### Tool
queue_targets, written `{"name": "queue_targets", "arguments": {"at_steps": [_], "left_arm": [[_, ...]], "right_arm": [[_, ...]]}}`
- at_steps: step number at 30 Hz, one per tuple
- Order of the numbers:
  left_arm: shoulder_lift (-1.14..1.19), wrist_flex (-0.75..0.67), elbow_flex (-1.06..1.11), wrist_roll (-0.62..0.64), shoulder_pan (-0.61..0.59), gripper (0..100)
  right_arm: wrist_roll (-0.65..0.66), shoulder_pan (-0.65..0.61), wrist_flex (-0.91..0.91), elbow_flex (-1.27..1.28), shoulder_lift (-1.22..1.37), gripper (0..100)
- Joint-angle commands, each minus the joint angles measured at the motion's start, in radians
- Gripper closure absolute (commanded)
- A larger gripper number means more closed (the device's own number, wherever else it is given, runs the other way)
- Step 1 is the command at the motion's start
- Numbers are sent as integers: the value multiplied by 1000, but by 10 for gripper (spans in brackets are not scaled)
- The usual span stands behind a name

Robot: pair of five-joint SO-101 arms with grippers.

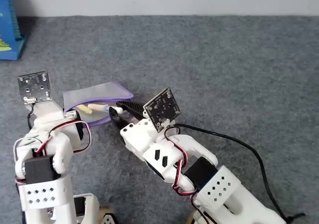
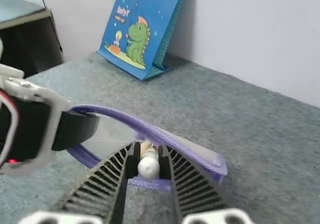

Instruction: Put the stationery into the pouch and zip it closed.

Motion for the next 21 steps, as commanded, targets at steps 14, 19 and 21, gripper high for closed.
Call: {"name": "queue_targets", "arguments": {"at_steps": [14, 19, 21], "left_arm": [[-3, -15, -38, 2, 3, 989], [-3, -15, -38, 2, 2, 989], [-3, -15, -38, 2, 2, 989]], "right_arm": [[-81, 28, 217, -97, -35, 774], [-157, 114, 499, -235, -21, 835], [-181, 147, 605, -272, -8, 842]]}}
